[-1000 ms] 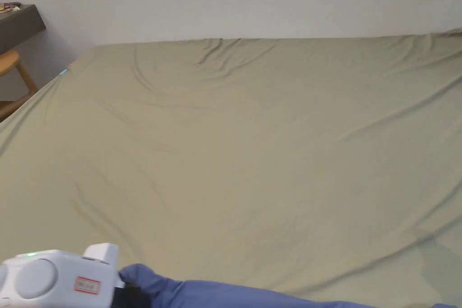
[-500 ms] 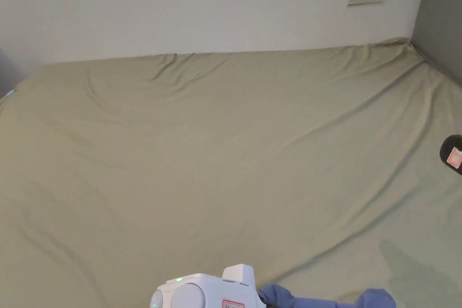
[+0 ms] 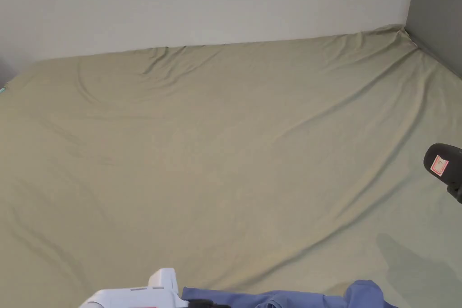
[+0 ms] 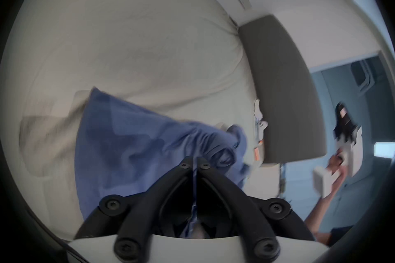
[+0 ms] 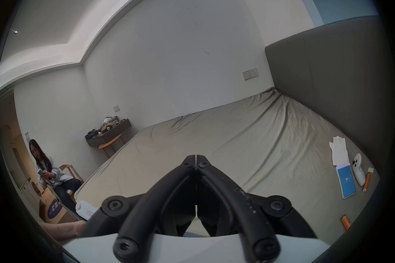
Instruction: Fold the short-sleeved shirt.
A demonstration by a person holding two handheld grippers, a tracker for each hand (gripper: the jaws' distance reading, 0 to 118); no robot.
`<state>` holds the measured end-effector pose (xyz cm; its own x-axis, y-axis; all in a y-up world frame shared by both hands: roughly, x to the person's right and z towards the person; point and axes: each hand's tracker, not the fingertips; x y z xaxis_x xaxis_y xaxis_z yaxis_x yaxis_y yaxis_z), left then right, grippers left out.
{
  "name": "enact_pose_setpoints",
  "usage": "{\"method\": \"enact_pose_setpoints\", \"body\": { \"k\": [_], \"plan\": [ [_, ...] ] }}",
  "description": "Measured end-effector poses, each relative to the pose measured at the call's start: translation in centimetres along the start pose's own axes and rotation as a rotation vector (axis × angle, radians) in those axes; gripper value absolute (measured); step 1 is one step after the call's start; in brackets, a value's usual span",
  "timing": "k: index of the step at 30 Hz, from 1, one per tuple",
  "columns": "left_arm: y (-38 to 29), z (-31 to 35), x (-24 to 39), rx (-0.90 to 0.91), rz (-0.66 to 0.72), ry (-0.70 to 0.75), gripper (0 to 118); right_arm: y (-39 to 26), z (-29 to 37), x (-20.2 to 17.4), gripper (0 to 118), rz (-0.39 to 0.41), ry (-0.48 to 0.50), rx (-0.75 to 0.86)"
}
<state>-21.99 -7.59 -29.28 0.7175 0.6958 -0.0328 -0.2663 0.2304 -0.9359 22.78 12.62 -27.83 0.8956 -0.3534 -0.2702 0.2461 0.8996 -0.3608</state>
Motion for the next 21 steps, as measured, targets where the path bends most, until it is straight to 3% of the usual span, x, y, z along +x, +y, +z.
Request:
{"method": "enact_pose_setpoints", "body": {
  "k": [4,8,11,14,15,18,21],
  "plan": [
    [-2.1,-5.3,1.3,-0.14,-0.049,-0.108,1,-0.2,-0.1,0.6,1,0.007,-0.007,-0.014],
    [-4.2,-11.8,3.1,-0.212,-0.105,-0.019,0,-0.3,0.2,1.2,1,0.008,-0.02,-0.018],
    [-4.5,-14.2,5.9,-0.225,-0.04,-0.188,0,-0.5,0.5,1.6,1,0.005,-0.025,-0.022],
    [-5.5,-16.4,8.9,-0.249,-0.208,-0.125,0,-0.6,0.6,1.8,1,0.005,-0.034,-0.029],
    [-5.6,-17.2,8.9,-0.26,-0.207,-0.107,0,-0.6,0.7,1.9,1,0.002,-0.036,-0.029],
    [-5.0,-16.1,8.5,-0.255,-0.149,-0.121,0,-0.6,0.9,1.9,1,0.002,-0.038,-0.023],
    [-3.7,-10.4,8.5,-0.171,-0.164,-0.199,0,-0.4,0.9,1.7,1,0.009,-0.034,-0.021]
  ]
}}
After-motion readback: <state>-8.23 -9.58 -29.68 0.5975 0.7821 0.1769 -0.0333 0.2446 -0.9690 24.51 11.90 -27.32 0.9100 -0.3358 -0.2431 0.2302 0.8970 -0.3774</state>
